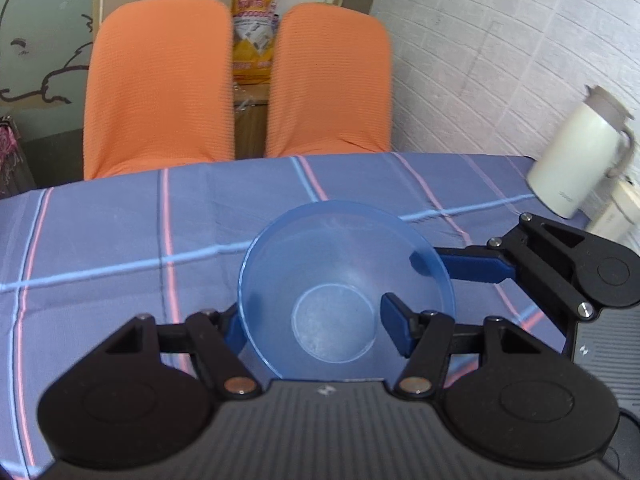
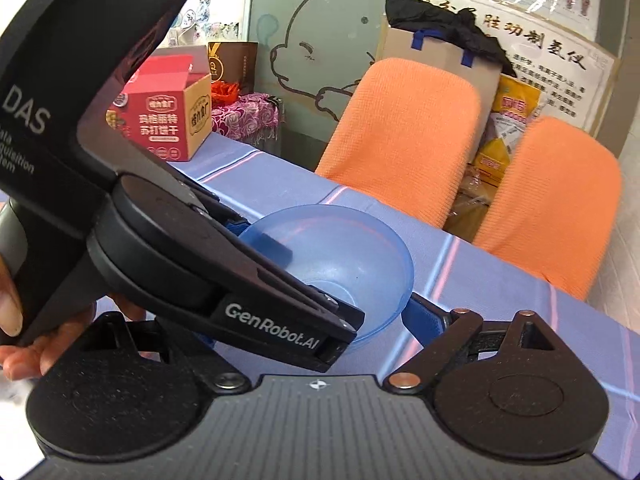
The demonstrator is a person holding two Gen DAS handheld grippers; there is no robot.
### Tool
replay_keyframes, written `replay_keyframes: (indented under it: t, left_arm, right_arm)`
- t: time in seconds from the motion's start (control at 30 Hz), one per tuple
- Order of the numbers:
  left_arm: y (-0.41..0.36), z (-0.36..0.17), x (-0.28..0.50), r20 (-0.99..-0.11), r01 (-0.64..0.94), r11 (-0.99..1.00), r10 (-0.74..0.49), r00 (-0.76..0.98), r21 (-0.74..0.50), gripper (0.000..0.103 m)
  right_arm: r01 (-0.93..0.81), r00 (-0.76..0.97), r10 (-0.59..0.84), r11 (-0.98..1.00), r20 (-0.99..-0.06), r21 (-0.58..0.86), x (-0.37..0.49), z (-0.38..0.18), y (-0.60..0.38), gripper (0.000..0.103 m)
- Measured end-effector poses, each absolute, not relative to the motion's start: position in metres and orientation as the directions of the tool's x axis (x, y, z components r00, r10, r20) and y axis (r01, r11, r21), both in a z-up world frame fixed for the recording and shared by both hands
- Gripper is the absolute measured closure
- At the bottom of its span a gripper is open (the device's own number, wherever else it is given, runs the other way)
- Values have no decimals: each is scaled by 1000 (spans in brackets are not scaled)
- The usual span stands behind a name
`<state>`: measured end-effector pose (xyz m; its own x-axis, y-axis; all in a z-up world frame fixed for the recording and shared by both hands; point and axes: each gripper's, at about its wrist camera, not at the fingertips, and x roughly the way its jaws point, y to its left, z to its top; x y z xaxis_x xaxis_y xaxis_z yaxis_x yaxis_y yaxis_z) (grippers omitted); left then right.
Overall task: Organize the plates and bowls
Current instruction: 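Lower the blue bowl into the white bowl with the left tool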
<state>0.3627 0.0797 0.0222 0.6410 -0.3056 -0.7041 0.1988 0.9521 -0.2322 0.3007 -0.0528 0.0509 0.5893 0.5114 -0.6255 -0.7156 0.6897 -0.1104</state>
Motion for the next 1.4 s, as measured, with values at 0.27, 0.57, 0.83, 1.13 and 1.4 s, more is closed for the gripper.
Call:
replay_keyframes:
  t: [0.27, 0.57, 0.83, 1.13, 1.4]
  left_arm:
    - [14, 47, 277, -672, 323, 915, -398, 625, -241, 40]
    - [-55, 39, 200, -686, 433, 874, -455, 568, -221, 40]
    - [-80, 18, 182, -722, 459, 863, -454, 522, -210, 40]
    - [-74, 2, 181, -740, 455, 862, -453, 498, -222, 22]
    - [-52, 20, 157, -666, 457, 848, -506, 548, -268, 8]
  right_arm:
    - [-647, 662, 454, 748, -596, -149, 213, 74, -110, 21]
    - [-570, 705, 407, 812, -582, -123, 144, 68, -173, 21]
    - [-553, 692, 415, 831, -591, -63, 130, 50, -195, 21]
    - [-531, 647, 453, 845, -613, 63, 131, 31, -211, 22]
    - [-442, 706, 426, 889, -566, 119, 101, 22, -232, 22]
